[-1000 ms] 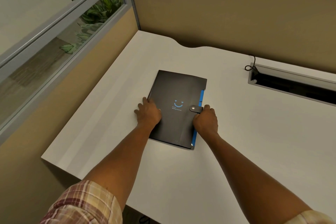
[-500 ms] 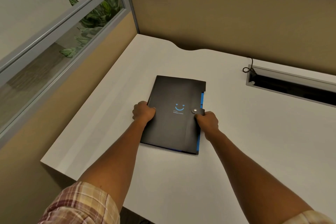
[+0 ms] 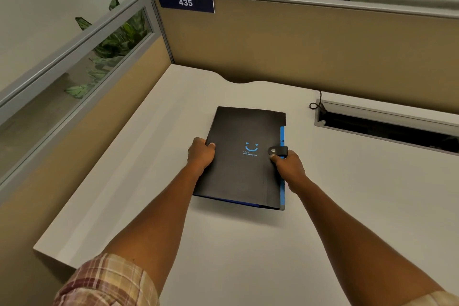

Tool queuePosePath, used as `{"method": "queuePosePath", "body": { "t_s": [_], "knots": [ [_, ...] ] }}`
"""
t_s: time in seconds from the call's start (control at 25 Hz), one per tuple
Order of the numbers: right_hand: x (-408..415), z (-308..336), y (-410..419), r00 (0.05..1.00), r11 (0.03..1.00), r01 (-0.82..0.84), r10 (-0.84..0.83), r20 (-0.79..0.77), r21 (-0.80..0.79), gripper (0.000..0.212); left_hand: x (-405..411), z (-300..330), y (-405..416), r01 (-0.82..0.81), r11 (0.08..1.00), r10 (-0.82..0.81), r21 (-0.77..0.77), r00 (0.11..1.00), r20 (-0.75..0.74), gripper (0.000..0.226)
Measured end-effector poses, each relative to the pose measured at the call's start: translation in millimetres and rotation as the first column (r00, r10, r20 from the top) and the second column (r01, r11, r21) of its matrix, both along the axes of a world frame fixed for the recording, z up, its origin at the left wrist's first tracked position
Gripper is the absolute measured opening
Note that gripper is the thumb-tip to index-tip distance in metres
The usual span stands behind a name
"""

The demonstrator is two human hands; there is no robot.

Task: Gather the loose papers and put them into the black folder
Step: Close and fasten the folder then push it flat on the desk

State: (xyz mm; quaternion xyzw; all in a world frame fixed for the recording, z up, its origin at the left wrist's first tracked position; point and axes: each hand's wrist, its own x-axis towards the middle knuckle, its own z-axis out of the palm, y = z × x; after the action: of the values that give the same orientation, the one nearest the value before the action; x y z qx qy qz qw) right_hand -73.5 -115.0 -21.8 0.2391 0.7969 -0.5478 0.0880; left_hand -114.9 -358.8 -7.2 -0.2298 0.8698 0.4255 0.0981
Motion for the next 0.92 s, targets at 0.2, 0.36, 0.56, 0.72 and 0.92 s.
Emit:
{"method": "queuePosePath", "body": {
  "t_s": [0.2,0.36,0.56,0.72,0.92],
  "knots": [
    [-32.5,18.1,32.0,0.998,0.996,-0.017,0.023,-0.066,0.093,0.038,-37.5,18.8,27.7,0.057,0.998,-0.057,0.006,0.995,-0.077,0.031],
    [-63.9,26.4,55.3,0.997,0.986,-0.045,0.054,-0.051,0.162,0.036,-71.7,29.2,41.6,0.104,0.995,-0.104,-0.003,0.989,-0.107,0.029],
    [-100.0,26.9,73.2,0.999,0.974,-0.041,0.046,-0.018,0.221,0.041,-114.3,23.6,53.8,0.153,0.988,-0.154,-0.019,0.982,-0.111,0.027],
    [-124.2,17.0,83.1,0.999,0.962,-0.04,0.042,-0.004,0.271,0.043,-140.5,11.8,65.6,0.189,0.98,-0.193,-0.058,0.977,-0.093,0.026],
    [-141.8,2.4,89.7,0.999,0.942,-0.044,0.04,0.018,0.332,0.041,-161.2,-7.7,76.9,0.239,0.96,-0.248,-0.143,0.968,-0.047,0.031]
  ]
}}
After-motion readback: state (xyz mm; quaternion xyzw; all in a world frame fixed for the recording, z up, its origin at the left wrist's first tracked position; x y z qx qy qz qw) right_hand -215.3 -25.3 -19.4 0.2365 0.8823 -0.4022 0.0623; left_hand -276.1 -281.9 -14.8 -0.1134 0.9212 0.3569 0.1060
